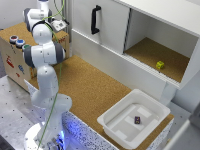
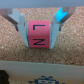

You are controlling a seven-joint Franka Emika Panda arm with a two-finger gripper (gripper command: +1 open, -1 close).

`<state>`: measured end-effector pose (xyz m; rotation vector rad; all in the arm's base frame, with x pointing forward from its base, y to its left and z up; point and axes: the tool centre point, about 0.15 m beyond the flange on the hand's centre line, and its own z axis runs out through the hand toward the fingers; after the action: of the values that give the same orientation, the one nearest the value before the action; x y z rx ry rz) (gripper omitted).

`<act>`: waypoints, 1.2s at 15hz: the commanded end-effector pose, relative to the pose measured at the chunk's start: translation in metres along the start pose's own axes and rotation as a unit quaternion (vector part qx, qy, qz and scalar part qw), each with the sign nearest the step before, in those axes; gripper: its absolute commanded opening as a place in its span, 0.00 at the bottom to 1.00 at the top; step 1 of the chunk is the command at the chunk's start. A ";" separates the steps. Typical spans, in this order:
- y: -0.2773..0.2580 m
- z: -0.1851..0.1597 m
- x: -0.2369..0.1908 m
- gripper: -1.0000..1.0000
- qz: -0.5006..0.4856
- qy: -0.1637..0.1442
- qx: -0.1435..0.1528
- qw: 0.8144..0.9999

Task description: Move to the box, then place the pink object

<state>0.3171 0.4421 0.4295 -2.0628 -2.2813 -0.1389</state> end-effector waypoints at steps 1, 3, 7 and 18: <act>0.011 -0.045 -0.037 0.00 0.060 0.023 -0.004 0.998; 0.011 -0.052 -0.078 0.00 0.105 0.031 -0.013 0.994; 0.011 -0.055 -0.165 0.00 0.208 0.034 -0.032 0.977; -0.039 -0.027 -0.444 0.00 0.465 0.015 -0.070 0.883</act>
<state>0.3518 0.1203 0.4476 -2.8835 -1.2876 -0.0101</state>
